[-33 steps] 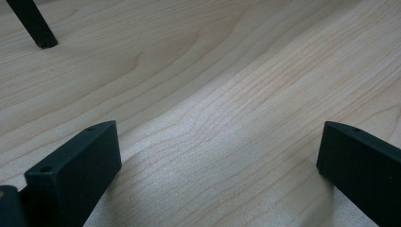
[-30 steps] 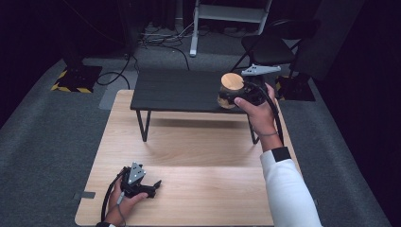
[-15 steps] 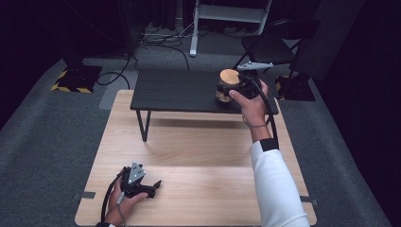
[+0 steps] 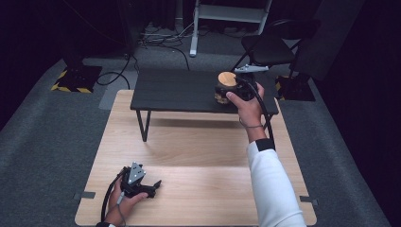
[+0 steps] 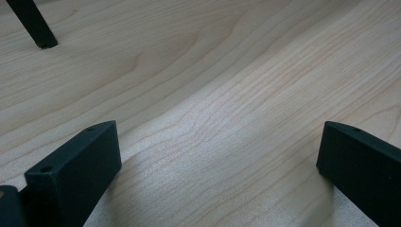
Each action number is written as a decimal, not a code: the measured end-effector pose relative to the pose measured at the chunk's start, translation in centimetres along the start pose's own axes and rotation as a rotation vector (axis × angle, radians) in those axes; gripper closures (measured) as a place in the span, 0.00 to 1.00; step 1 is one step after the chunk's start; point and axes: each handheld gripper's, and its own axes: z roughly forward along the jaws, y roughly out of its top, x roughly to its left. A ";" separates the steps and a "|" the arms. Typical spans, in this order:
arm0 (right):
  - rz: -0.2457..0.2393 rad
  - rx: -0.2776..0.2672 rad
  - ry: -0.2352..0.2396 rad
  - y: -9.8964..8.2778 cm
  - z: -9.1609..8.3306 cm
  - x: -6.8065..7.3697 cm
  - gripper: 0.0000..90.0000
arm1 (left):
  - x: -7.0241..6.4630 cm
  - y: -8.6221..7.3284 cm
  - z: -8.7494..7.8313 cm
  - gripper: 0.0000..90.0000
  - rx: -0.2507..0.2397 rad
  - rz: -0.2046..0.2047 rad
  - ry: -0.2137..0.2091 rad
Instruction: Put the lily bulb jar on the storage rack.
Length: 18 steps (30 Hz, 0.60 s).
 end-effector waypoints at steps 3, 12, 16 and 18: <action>-0.001 -0.013 0.002 -0.3 0.1 0.0 0.27 | 0.0 0.0 0.0 0.01 0.000 0.001 0.000; -0.009 -0.021 0.005 -0.3 -0.9 -0.2 0.09 | 0.0 0.0 0.0 0.01 0.000 0.001 0.000; -0.063 -0.020 -0.042 -0.7 -3.1 0.2 0.09 | 0.0 0.0 0.0 0.01 0.000 -0.002 0.000; -0.076 -0.029 -0.050 -1.0 -3.7 0.2 0.09 | 0.0 0.0 0.0 0.01 0.000 -0.003 0.000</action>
